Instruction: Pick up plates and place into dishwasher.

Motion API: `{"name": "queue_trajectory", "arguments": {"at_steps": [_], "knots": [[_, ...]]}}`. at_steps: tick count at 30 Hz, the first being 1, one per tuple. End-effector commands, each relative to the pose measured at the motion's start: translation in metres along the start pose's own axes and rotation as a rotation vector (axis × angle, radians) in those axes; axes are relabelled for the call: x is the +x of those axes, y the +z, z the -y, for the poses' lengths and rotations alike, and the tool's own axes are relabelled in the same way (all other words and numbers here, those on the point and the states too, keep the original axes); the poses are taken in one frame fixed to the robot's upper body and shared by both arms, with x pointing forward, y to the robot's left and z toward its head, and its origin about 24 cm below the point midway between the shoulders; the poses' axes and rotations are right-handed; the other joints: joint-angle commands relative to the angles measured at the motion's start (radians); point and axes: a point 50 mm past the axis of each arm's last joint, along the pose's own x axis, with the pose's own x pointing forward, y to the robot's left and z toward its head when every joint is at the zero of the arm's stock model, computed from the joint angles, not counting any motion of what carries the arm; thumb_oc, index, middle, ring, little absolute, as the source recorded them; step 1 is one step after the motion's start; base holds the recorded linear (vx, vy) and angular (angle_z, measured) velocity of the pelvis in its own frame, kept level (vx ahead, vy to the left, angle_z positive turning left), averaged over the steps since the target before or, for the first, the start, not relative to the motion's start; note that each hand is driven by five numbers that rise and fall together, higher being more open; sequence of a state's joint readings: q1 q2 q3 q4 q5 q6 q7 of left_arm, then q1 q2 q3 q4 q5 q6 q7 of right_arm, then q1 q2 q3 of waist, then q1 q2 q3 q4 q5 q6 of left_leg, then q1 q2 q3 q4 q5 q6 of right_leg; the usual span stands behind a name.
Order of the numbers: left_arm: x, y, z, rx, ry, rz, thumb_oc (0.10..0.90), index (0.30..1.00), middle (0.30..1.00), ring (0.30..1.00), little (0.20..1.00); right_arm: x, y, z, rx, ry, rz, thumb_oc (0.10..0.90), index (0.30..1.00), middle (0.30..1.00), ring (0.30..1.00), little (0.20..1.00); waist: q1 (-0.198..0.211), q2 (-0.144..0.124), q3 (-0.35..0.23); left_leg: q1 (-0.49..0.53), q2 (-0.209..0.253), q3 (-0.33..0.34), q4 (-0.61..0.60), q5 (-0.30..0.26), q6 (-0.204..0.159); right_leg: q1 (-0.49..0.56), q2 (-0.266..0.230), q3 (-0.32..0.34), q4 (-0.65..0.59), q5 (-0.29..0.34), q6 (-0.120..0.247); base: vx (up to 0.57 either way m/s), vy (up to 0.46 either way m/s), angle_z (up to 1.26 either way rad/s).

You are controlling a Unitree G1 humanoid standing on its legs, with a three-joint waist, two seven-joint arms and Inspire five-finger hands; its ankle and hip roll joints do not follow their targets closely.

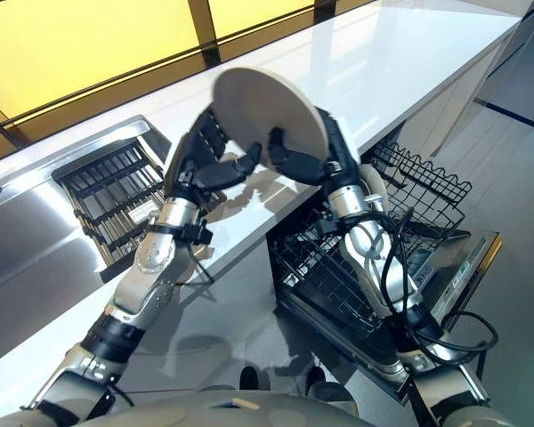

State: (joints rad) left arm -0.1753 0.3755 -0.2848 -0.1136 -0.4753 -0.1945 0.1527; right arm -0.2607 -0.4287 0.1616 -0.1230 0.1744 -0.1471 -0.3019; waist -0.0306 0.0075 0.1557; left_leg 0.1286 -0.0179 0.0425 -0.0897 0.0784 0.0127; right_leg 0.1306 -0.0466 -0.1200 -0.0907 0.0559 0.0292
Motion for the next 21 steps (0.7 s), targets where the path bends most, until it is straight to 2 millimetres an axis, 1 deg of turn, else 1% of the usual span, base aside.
{"name": "queue_trajectory", "arguments": {"at_steps": [1,3,5,9,10,12,14,17,21], "knots": [[0.007,0.058,-0.030,0.088,0.051,0.272,0.800,0.900,0.900,0.900,0.900,0.009,0.063,0.052,-0.068,-0.257,0.407,0.100,0.300,0.300,0.300,0.200,-0.003,-0.002,-0.063,0.040,-0.064,-0.008,0.002,-0.146,0.041,-0.004,0.064,-0.003,0.085,-0.120,0.020,0.00,0.000,0.00],[-0.001,0.059,-0.047,0.122,0.086,0.256,0.800,0.900,0.900,0.900,0.900,0.000,0.059,0.071,-0.135,-0.353,0.398,0.100,0.300,0.300,0.300,0.200,-0.001,-0.001,-0.062,0.040,-0.063,-0.008,0.002,-0.146,0.040,-0.002,0.064,-0.005,0.084,-0.122,0.021,0.00,0.000,0.00],[-0.010,0.059,-0.060,0.195,0.127,0.229,0.800,0.900,0.900,0.900,0.900,-0.010,0.053,0.089,-0.160,-0.448,0.375,0.100,0.300,0.300,0.300,0.200,0.001,0.002,-0.062,0.038,-0.063,-0.009,0.002,-0.145,0.041,-0.002,0.064,-0.005,0.083,-0.121,0.021,0.00,0.000,0.00],[-0.024,0.057,-0.084,0.254,0.196,0.189,0.800,0.900,0.900,0.900,0.900,-0.029,0.040,0.117,-0.197,-0.614,0.300,0.100,0.300,0.300,0.300,0.200,-0.003,0.008,-0.059,0.035,-0.062,-0.010,0.002,-0.145,0.041,-0.004,0.063,-0.005,0.083,-0.122,0.024,0.00,0.000,0.00],[-0.027,0.058,-0.088,0.260,0.215,0.186,0.800,0.900,0.900,0.900,0.900,-0.033,0.036,0.121,-0.216,-0.646,0.275,0.100,0.300,0.300,0.300,0.200,-0.005,0.009,-0.057,0.035,-0.062,-0.008,0.002,-0.144,0.041,-0.005,0.062,-0.003,0.083,-0.121,0.024,0.00,0.000,0.00],[-0.030,0.060,-0.094,0.275,0.236,0.186,0.800,0.900,0.900,0.900,0.900,-0.039,0.029,0.127,-0.244,-0.682,0.232,0.100,0.300,0.300,0.300,0.200,-0.008,0.011,-0.056,0.033,-0.062,-0.008,0.002,-0.144,0.041,-0.007,0.061,-0.005,0.083,-0.121,0.026,0.00,0.000,0.00],[-0.035,0.063,-0.103,0.302,0.283,0.198,0.800,0.900,0.900,0.900,0.900,-0.050,0.013,0.136,-0.274,-0.720,0.128,0.100,0.300,0.300,0.300,0.200,-0.017,0.014,-0.053,0.030,-0.061,-0.004,0.002,-0.144,0.040,-0.011,0.060,-0.001,0.083,-0.118,0.029,0.00,0.000,0.00],[-0.041,0.070,-0.113,0.371,0.348,0.220,0.800,0.900,0.900,0.900,0.900,-0.064,-0.009,0.137,-0.293,-0.670,-0.019,0.100,0.300,0.300,0.300,0.200,-0.030,0.018,-0.050,0.027,-0.061,0.001,0.002,-0.143,0.039,-0.016,0.059,0.004,0.080,-0.114,0.034,0.00,0.000,0.00],[-0.048,0.078,-0.125,0.427,0.417,0.235,0.800,0.900,0.900,0.900,0.900,-0.081,-0.032,0.133,-0.287,-0.595,-0.162,0.100,0.300,0.300,0.300,0.200,-0.040,0.019,-0.050,0.025,-0.060,0.012,0.002,-0.144,0.037,-0.020,0.057,0.005,0.075,-0.111,0.037,-0.01,0.001,-0.02]]}}
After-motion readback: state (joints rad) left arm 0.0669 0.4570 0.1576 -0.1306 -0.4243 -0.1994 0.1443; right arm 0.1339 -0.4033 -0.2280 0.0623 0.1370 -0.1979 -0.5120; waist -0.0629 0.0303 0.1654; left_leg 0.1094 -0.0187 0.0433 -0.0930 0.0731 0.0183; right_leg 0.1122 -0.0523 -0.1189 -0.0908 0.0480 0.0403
